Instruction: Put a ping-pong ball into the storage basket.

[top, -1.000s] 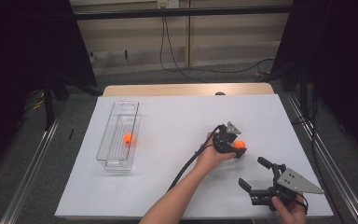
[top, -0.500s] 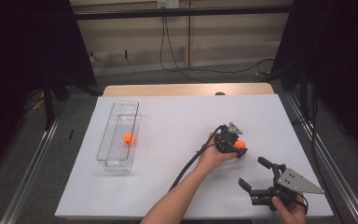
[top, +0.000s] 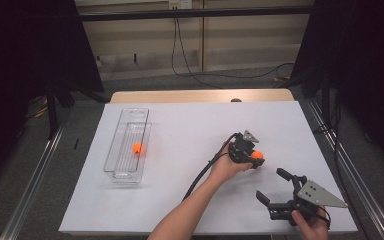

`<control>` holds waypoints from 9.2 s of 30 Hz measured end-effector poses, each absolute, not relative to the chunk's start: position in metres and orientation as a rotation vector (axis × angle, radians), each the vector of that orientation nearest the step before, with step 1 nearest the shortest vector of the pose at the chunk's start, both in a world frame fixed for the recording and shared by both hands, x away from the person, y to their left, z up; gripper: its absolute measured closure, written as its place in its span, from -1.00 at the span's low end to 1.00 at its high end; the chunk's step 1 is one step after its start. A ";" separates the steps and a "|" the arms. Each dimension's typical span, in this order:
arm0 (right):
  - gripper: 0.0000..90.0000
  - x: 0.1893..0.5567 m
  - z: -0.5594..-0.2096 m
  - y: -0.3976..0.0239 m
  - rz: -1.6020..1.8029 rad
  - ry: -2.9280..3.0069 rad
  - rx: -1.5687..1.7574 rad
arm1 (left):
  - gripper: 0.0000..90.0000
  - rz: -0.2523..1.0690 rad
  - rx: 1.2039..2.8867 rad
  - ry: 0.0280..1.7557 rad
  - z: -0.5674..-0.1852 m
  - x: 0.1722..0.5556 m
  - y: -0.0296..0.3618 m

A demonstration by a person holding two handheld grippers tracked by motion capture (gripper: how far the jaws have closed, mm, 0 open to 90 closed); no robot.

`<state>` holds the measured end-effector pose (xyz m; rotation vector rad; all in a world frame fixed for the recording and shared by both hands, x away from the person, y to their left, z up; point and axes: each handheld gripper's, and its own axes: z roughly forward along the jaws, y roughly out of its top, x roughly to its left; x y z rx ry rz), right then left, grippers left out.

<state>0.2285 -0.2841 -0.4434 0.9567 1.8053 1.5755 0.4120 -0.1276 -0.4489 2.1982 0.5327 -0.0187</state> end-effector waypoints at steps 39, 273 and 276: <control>-0.98 0.229 -0.444 -0.283 1.575 1.807 0.955 | 0.13 -0.062 2.206 0.513 -0.425 0.398 -0.093; -0.98 0.228 -0.444 -0.281 1.576 1.814 0.942 | 0.13 -0.027 2.158 0.817 -0.407 0.412 0.068; -0.98 0.228 -0.443 -0.281 1.575 1.814 0.937 | 0.13 -0.021 2.160 0.819 -0.406 0.412 0.069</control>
